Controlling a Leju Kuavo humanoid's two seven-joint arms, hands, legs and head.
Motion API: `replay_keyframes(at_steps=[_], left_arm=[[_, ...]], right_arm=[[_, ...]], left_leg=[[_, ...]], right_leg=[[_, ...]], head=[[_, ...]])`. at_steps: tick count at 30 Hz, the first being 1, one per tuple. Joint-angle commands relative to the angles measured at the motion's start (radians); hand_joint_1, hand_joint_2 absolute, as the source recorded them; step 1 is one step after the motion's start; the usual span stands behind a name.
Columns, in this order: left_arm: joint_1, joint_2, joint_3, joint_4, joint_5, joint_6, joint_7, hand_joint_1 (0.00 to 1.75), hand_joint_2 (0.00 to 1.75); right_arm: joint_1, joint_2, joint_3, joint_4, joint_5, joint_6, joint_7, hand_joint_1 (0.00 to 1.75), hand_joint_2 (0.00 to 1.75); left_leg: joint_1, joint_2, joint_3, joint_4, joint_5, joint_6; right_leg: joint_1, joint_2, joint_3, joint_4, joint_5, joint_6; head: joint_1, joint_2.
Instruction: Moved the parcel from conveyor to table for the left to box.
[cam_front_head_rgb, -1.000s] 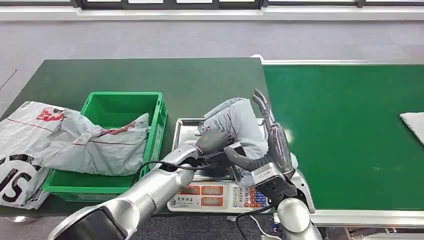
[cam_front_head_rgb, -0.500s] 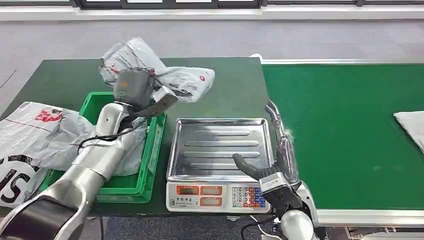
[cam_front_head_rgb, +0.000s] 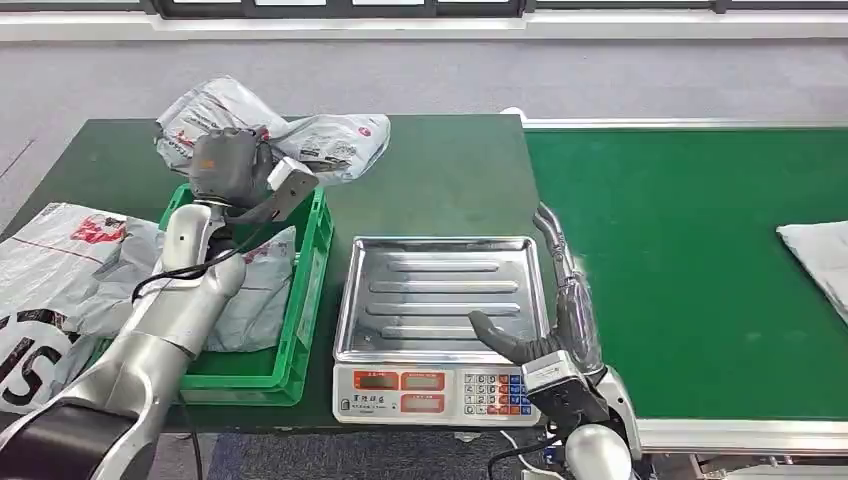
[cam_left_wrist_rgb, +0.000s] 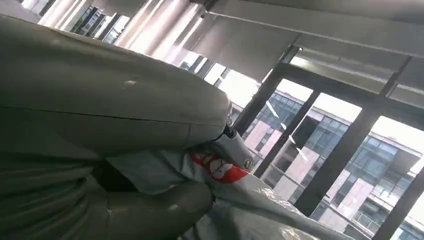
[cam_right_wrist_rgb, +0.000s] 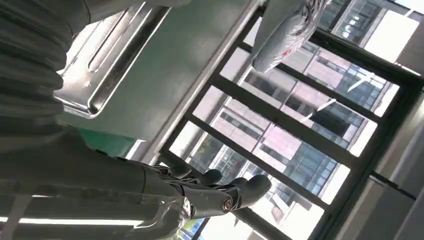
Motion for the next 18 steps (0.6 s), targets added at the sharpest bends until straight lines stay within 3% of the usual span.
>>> replay_keyframes(at_steps=[1, 7, 15, 16, 18], left_arm=[[-0.021, -0.005, 0.039, 0.039, -0.012, -0.002, 0.007, 1.75, 1.75], [0.104, 0.04, 0.107, 0.03, -0.012, 0.071, -0.027, 1.75, 1.75], [0.299, 0.065, 0.263, 0.006, -0.063, 0.044, -0.007, 1.75, 1.75], [0.36, 0.086, 0.267, 0.049, -0.236, -0.015, 0.206, 1.75, 1.75], [0.423, 0.091, 0.326, 0.093, -0.229, 0.073, 0.145, 1.75, 1.75]], right_arm=[[-0.008, -0.024, -0.006, 0.011, -0.003, -0.004, 0.003, 0.0, 1.75], [0.107, -0.04, -0.008, -0.047, 0.002, -0.026, -0.018, 0.0, 1.75], [0.115, -0.05, -0.014, -0.062, 0.015, -0.021, -0.014, 0.0, 1.75], [0.079, -0.054, -0.019, -0.056, 0.014, -0.022, -0.002, 0.0, 1.75], [0.035, -0.05, -0.037, -0.049, 0.006, -0.001, 0.032, 0.0, 1.75]], left_leg=[[0.0, 0.002, 0.001, -0.001, 0.0, 0.0], [0.0, 0.003, 0.005, -0.004, 0.0, 0.0], [-0.001, 0.007, 0.004, -0.004, -0.002, -0.001], [-0.001, 0.007, 0.005, -0.005, -0.002, -0.001], [-0.001, 0.01, 0.006, -0.004, -0.003, -0.001]], right_leg=[[0.001, -0.001, 0.001, -0.001, 0.0, 0.0], [0.0, 0.0, 0.005, -0.004, 0.0, -0.001], [0.0, 0.004, 0.002, -0.003, -0.001, -0.002], [0.0, 0.004, 0.003, -0.004, -0.001, -0.002], [-0.001, 0.008, 0.002, -0.002, -0.001, -0.002]], head=[[0.0, 0.0], [0.0, 0.0], [0.0, 0.0], [0.0, 0.0], [0.0, 0.0]])
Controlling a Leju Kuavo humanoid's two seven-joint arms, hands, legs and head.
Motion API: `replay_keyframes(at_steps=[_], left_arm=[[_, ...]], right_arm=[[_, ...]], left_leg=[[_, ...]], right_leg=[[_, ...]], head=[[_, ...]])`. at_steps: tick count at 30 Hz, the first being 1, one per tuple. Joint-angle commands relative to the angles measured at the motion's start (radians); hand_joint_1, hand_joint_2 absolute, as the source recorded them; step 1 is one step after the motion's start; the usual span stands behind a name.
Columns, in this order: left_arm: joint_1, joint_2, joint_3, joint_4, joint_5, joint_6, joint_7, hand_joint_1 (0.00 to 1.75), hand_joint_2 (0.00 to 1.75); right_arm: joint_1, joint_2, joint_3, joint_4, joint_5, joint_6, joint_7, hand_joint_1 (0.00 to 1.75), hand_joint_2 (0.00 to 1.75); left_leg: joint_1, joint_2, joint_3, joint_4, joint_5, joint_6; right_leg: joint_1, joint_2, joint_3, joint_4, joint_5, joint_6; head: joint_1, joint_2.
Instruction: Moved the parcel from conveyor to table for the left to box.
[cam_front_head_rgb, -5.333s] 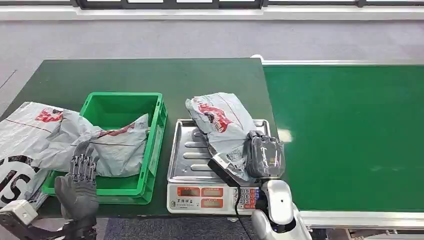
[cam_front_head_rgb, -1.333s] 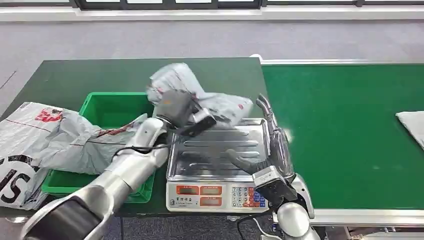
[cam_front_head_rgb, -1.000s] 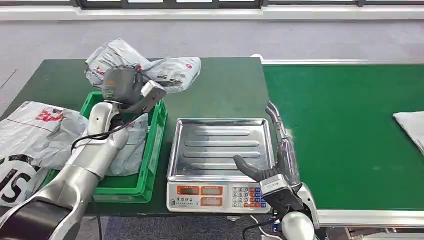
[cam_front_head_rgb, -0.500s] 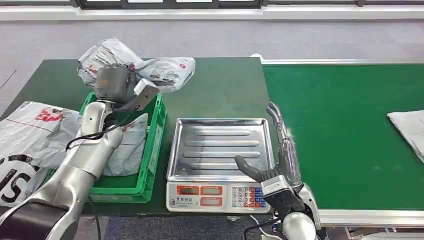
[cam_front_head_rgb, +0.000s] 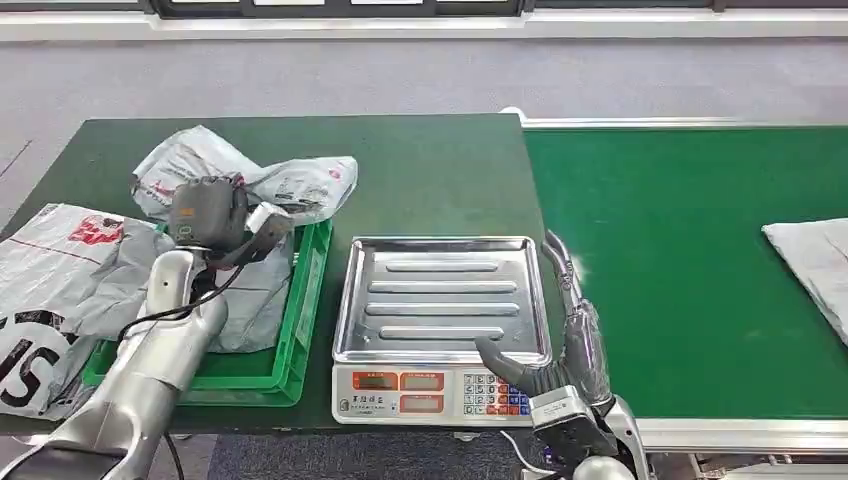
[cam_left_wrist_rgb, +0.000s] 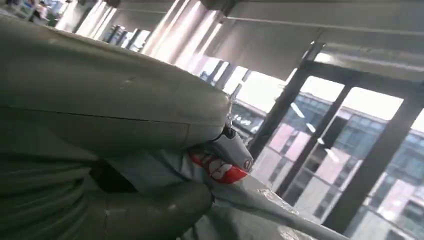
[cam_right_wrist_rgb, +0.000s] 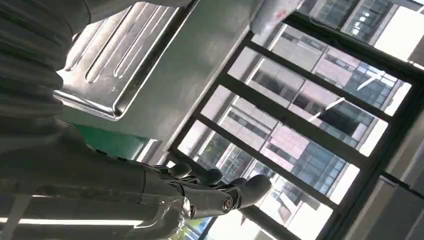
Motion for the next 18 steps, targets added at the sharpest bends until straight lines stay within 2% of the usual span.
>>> replay_keyframes(at_steps=[1, 6, 8, 12, 14, 15, 16, 18], left_arm=[[0.24, 0.025, 0.225, 0.131, -0.192, 0.037, 0.128, 1.75, 1.75], [0.217, 0.008, 0.248, 0.097, -0.203, -0.001, 0.118, 1.75, 1.75], [0.201, 0.006, 0.255, 0.093, -0.214, -0.022, 0.117, 1.75, 1.75], [0.187, -0.002, 0.256, 0.091, -0.215, -0.03, 0.117, 1.75, 1.75], [0.188, -0.026, 0.299, 0.065, -0.197, -0.002, 0.089, 1.75, 1.75], [0.195, -0.041, 0.319, 0.037, -0.162, 0.016, 0.061, 0.0, 1.75], [0.214, -0.053, 0.335, -0.026, -0.093, -0.004, 0.014, 0.0, 0.0], [0.25, -0.083, 0.36, -0.162, 0.087, -0.04, -0.072, 0.0, 0.0]], right_arm=[[-0.079, -0.032, -0.041, 0.01, -0.005, 0.028, 0.054, 0.0, 1.75], [-0.072, -0.042, -0.042, 0.022, -0.007, 0.026, 0.048, 0.0, 1.75], [-0.069, -0.036, -0.041, 0.018, -0.007, 0.022, 0.048, 0.0, 1.75], [-0.071, -0.029, -0.038, 0.011, -0.007, 0.021, 0.049, 0.0, 1.75], [-0.067, -0.024, -0.04, 0.008, -0.001, 0.012, 0.05, 0.0, 1.75], [-0.065, -0.025, -0.039, 0.008, 0.001, 0.009, 0.05, 0.0, 1.75], [-0.062, -0.028, -0.038, 0.009, 0.003, 0.003, 0.05, 0.0, 1.75], [-0.054, -0.03, -0.037, 0.006, 0.004, -0.007, 0.049, 0.0, 1.75]], left_leg=[[-0.002, 0.013, 0.008, -0.005, -0.001, 0.0], [-0.001, 0.01, 0.007, -0.003, -0.003, 0.0], [-0.002, 0.013, 0.013, -0.008, -0.003, -0.001], [-0.002, 0.013, 0.015, -0.008, -0.005, -0.002], [-0.003, 0.011, 0.016, -0.007, -0.006, -0.002], [-0.003, 0.011, 0.017, -0.008, -0.005, -0.002], [-0.003, 0.01, 0.017, -0.008, -0.006, -0.002], [-0.002, 0.011, 0.018, -0.011, -0.005, -0.003]], right_leg=[[-0.002, 0.01, 0.004, -0.004, 0.002, 0.0], [-0.001, 0.007, 0.004, -0.002, 0.0, 0.0], [-0.002, 0.009, 0.008, -0.005, 0.001, -0.001], [-0.002, 0.009, 0.009, -0.004, -0.001, -0.003], [-0.003, 0.009, 0.009, -0.001, -0.002, -0.002], [-0.002, 0.008, 0.009, -0.003, -0.002, -0.003], [-0.002, 0.008, 0.009, -0.001, -0.003, -0.003], [-0.002, 0.007, 0.011, -0.004, -0.002, -0.003]], head=[[0.0, 0.0], [0.0, 0.0], [0.0, 0.0], [0.0, 0.0], [0.0, 0.0], [0.0, 0.0], [0.0, 0.0], [0.0, 0.0]])
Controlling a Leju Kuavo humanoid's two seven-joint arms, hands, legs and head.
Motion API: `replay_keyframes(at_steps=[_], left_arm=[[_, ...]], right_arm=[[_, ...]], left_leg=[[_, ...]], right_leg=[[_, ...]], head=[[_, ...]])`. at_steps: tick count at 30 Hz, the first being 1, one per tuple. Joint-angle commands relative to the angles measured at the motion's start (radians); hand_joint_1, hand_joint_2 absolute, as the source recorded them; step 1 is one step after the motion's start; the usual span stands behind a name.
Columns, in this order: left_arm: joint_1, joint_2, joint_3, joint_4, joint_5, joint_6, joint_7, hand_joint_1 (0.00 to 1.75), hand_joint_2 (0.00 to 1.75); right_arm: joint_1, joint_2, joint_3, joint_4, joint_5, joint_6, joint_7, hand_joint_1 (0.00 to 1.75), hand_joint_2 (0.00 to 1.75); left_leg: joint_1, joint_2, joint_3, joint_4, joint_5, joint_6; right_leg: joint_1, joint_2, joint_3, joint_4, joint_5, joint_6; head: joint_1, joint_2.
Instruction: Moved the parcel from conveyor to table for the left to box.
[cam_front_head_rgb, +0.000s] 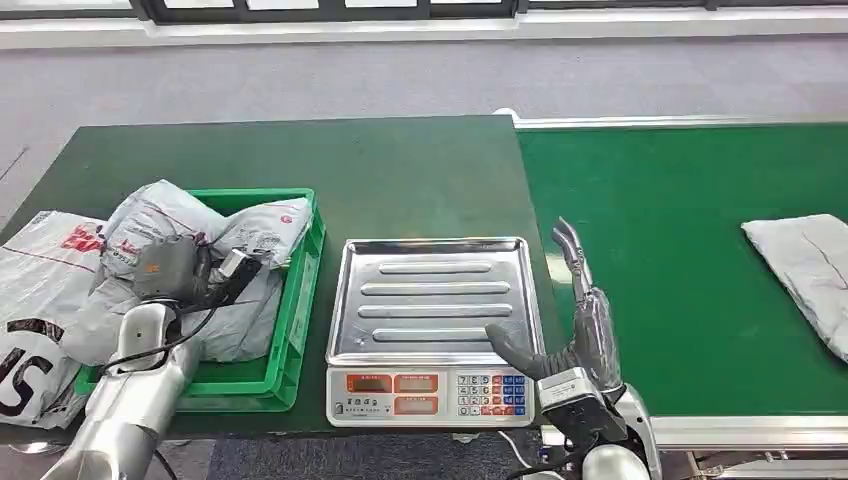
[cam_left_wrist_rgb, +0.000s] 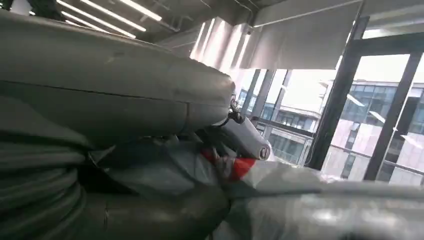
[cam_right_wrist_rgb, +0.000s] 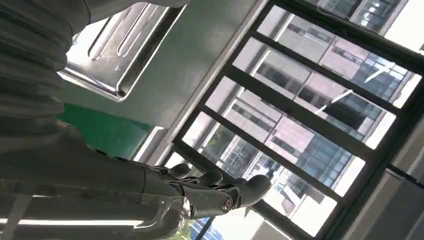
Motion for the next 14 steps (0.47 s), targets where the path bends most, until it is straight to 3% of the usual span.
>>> replay_keyframes(at_steps=[1, 3, 14], left_arm=[[0.134, -0.122, 0.153, -0.296, 0.463, -0.122, -0.218, 0.0, 0.0], [0.191, -0.141, 0.176, -0.456, 0.78, -0.31, -0.276, 0.0, 0.0], [0.389, -0.135, 0.096, -0.839, 1.071, -0.144, -0.354, 0.0, 0.0]], right_arm=[[-0.006, -0.014, -0.013, 0.012, 0.006, -0.029, 0.002, 0.0, 1.75], [0.007, -0.015, -0.012, 0.008, 0.007, -0.029, -0.001, 0.0, 1.75], [0.022, -0.003, 0.016, 0.026, 0.012, -0.054, -0.009, 0.0, 1.75]], left_leg=[[0.0, 0.001, 0.002, -0.003, 0.0, 0.0], [0.0, 0.001, 0.003, -0.003, 0.0, 0.0], [0.001, 0.001, -0.001, -0.001, -0.001, -0.001]], right_leg=[[0.0, -0.002, 0.002, -0.003, 0.0, 0.0], [0.0, -0.001, 0.003, -0.003, 0.0, -0.001], [0.001, -0.001, -0.001, -0.001, -0.002, -0.001]], head=[[0.0, 0.0], [0.0, 0.0], [0.0, 0.0]])
